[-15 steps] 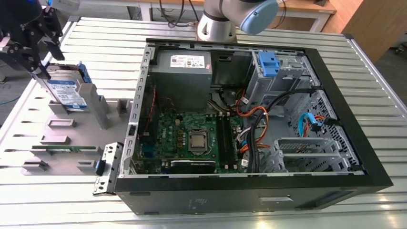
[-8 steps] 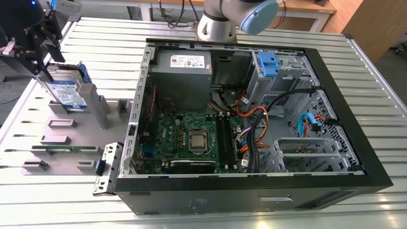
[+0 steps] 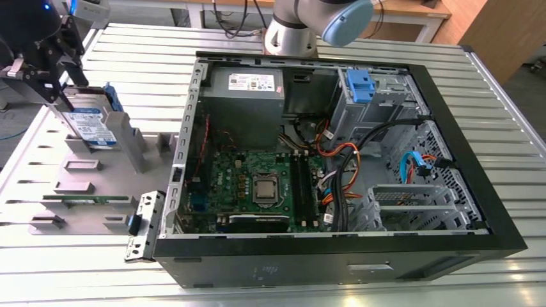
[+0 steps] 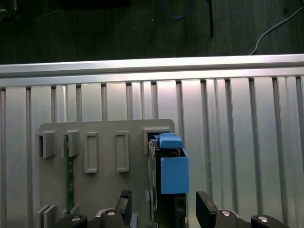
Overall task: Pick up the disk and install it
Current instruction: 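Pick up the disk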
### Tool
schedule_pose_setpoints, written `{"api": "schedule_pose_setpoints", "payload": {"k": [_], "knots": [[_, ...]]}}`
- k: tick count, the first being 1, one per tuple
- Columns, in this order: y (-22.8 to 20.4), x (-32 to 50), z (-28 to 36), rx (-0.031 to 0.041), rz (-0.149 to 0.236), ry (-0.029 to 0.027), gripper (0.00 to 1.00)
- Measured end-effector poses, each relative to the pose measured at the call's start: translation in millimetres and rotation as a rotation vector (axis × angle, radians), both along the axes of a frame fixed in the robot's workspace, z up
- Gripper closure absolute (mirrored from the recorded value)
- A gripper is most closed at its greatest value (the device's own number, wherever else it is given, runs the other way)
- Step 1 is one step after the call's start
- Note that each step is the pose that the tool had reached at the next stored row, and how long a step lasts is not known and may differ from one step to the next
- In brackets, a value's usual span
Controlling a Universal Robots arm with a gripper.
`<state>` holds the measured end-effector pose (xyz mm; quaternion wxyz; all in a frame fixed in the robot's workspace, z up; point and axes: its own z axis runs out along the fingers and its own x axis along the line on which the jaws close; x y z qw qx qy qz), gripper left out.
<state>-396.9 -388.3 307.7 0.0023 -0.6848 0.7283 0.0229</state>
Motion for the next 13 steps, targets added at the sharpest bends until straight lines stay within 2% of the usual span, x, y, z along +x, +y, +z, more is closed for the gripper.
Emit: {"api": "schedule_pose_setpoints", "payload": {"k": [2, 6, 9, 13], "knots": [[-0.1, -0.3, -0.9, 0.0019, 0.0, -0.0116, 0.36], [-0.1, -0.7, -1.8, 0.0072, 0.001, -0.0245, 0.36], [0.2, -0.7, -2.0, 0.0073, 0.001, -0.0252, 0.36], [3.4, -0.7, -2.6, 0.0073, 0.001, -0.025, 0.36]]}}
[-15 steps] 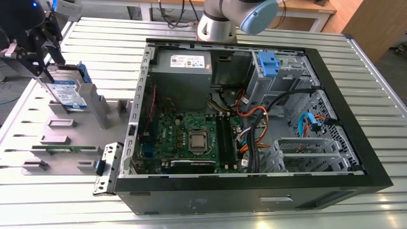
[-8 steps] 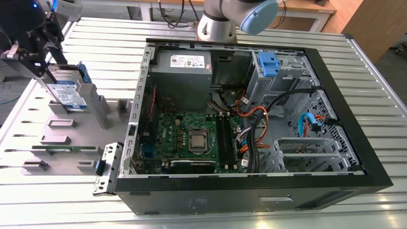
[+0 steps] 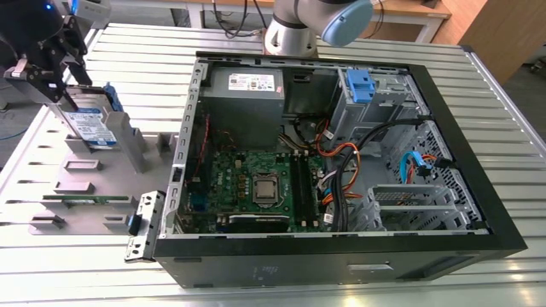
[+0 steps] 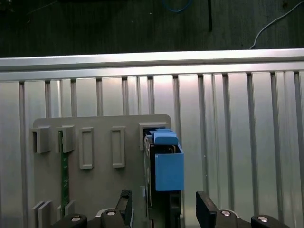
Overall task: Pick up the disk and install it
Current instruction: 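Pick up the disk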
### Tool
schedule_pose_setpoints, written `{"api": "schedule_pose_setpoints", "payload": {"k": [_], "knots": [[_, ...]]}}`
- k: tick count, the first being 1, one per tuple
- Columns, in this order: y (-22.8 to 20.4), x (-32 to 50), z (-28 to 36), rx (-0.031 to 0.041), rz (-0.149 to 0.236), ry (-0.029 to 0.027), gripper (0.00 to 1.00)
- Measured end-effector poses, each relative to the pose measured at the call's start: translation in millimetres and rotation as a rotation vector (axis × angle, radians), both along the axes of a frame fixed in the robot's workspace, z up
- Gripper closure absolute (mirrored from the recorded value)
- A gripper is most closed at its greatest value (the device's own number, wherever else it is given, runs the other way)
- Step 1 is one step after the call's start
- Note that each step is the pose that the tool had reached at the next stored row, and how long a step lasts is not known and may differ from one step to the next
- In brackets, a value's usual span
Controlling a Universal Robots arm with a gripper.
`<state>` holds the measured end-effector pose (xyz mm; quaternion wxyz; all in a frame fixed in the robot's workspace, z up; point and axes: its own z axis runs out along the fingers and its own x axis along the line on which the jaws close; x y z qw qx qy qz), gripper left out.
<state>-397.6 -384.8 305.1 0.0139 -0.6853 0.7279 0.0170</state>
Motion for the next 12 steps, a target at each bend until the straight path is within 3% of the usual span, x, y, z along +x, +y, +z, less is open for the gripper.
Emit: {"api": "schedule_pose_setpoints", "payload": {"k": [12], "knots": [[2.1, 0.2, -4.0, 0.0, 0.0, 0.0001, 0.36]]}}
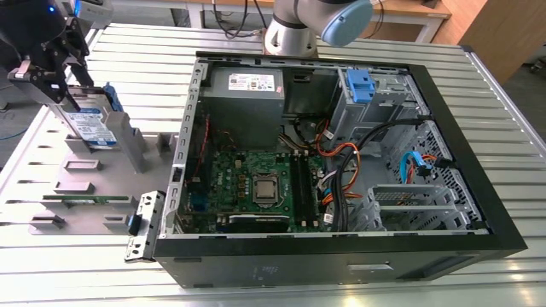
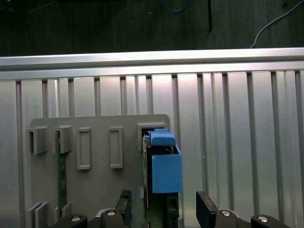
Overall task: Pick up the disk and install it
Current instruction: 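Pick up the disk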
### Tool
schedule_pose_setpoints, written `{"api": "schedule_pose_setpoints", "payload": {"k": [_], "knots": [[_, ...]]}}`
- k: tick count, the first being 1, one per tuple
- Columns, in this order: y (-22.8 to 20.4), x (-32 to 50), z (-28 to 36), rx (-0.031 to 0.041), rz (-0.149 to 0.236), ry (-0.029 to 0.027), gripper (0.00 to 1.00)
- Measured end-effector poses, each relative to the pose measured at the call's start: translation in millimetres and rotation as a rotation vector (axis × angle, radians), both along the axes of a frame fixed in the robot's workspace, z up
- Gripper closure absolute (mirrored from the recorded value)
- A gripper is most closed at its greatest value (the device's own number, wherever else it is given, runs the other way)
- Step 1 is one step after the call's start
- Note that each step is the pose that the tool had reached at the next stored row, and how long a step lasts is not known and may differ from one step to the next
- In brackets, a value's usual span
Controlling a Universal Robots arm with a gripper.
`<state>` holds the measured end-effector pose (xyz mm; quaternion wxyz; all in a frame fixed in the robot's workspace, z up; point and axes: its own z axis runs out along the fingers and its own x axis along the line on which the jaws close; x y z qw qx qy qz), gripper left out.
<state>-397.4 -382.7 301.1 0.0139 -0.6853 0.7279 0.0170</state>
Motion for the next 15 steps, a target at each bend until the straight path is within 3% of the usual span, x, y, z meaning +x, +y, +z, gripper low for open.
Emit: {"api": "schedule_pose_setpoints", "payload": {"k": [4, 7, 15], "knots": [[0.0, 0.0, -0.1, 0.0, 0.0, -0.0001, 0.37], [0.0, 0.0, -0.2, 0.0, 0.0, -0.0001, 0.5], [0.0, 0.0, 1.1, 0.0002, 0.0, -0.0001, 0.5]]}}
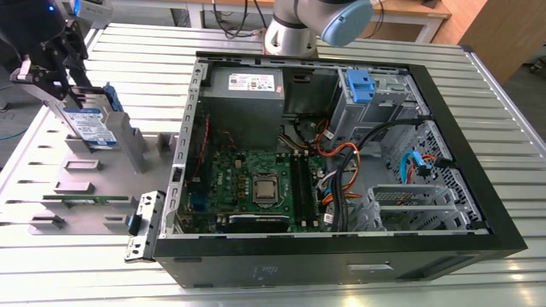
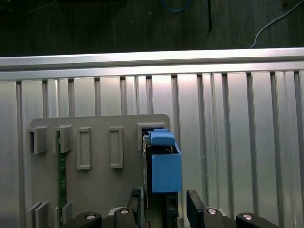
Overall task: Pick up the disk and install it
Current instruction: 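Pick up the disk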
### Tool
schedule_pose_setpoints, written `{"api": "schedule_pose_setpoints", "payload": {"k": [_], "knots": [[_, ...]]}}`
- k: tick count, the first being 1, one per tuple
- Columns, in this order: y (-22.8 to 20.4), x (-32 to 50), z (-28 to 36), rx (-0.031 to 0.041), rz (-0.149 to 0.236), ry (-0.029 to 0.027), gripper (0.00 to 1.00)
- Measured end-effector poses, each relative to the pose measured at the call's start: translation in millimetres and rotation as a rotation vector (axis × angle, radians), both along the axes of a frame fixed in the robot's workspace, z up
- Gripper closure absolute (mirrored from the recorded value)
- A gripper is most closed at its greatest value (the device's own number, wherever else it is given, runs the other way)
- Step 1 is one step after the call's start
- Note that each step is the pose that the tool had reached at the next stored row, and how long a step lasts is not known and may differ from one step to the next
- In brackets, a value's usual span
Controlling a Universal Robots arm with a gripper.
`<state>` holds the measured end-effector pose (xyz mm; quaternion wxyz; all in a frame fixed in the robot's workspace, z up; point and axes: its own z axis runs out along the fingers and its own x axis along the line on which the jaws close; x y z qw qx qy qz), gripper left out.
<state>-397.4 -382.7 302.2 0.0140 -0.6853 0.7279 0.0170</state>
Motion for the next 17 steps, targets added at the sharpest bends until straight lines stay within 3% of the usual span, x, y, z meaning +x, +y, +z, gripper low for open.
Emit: {"api": "schedule_pose_setpoints", "payload": {"k": [9, 10, 12, 17], "knots": [[0.0, 0.0, 2.2, -0.0001, 0.0, 0.0002, 0.5], [0.0, 0.1, 2.2, 0.0, 0.0, 0.0032, 0.5], [0.0, 0.4, 2.2, -0.0003, 0.0, 0.0214, 0.5], [-0.1, 1.0, 2.1, -0.0001, 0.0, 0.023, 0.5]]}}
